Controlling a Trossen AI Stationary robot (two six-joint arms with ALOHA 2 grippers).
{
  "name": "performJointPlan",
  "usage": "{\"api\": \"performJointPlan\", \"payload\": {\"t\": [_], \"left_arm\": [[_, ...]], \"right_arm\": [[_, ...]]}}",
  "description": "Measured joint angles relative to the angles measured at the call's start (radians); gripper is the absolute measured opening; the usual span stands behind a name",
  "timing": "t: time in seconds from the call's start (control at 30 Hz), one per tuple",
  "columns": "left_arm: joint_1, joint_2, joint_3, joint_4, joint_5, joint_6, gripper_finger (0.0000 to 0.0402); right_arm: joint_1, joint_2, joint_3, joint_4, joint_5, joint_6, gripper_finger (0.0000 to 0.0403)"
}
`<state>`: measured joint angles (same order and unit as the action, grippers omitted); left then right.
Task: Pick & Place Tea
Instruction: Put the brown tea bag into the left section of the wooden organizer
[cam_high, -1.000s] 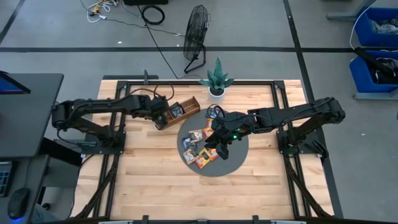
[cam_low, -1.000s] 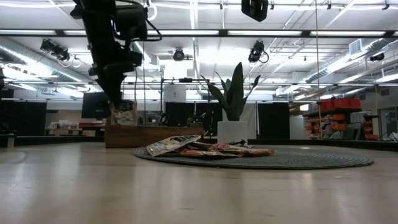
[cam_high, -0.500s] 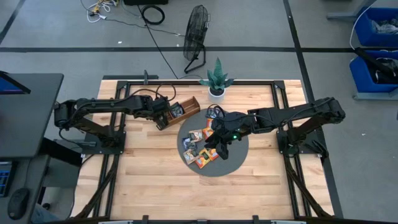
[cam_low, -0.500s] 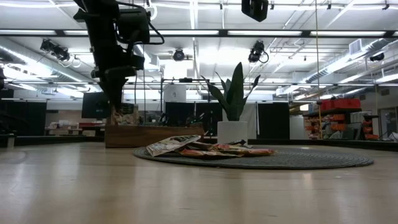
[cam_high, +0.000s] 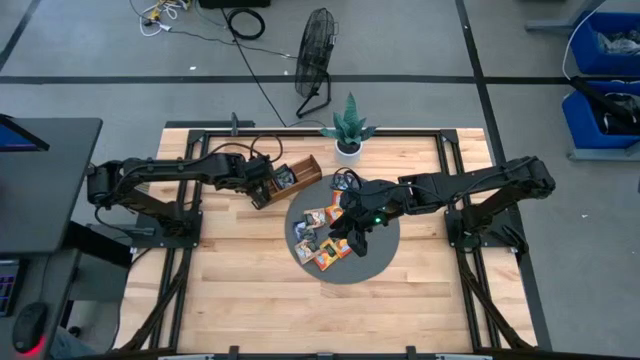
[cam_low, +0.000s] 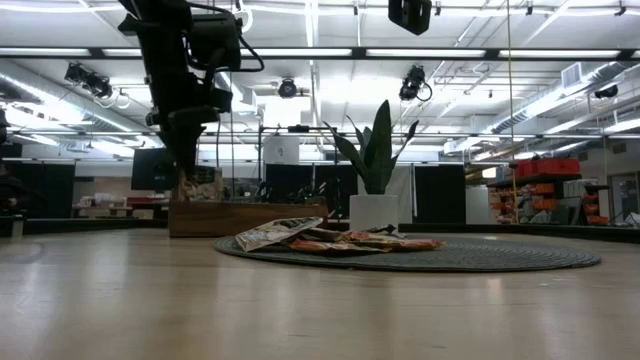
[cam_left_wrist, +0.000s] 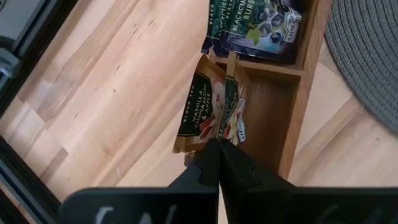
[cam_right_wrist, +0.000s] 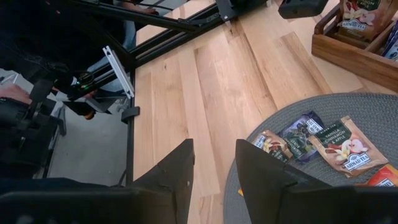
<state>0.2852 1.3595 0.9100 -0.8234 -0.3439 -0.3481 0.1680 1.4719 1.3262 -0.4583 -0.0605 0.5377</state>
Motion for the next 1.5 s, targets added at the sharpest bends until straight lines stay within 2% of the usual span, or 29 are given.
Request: {"api": "performJointPlan", "payload": {"t": [0.3, 0.73, 0.9, 1.23, 1.5], "left_arm": [[-0.001, 0.049, 0.000, 0.004, 0.000, -0.038, 0.0002], [-0.001, 0.050, 0.000, 0.011, -0.003, -0.055, 0.0006], [-0.001, 0.050, 0.000, 0.013, -0.003, -0.055, 0.0031], [-0.001, 0.050, 0.000, 0.018, -0.011, -0.051, 0.0105], [-0.002, 0.000, 0.001, 0.017, -0.011, -0.052, 0.0131]], "right_arm": [[0.000, 0.000, 0.000, 0.000, 0.000, 0.000, 0.0127], [0.000, 0.000, 0.000, 0.000, 0.000, 0.000, 0.0127], [0.000, 0.000, 0.000, 0.000, 0.000, 0.000, 0.0127], [0.000, 0.000, 0.000, -0.001, 0.000, -0.001, 0.0127], [0.000, 0.000, 0.000, -0.015, 0.000, -0.001, 0.0127]]}}
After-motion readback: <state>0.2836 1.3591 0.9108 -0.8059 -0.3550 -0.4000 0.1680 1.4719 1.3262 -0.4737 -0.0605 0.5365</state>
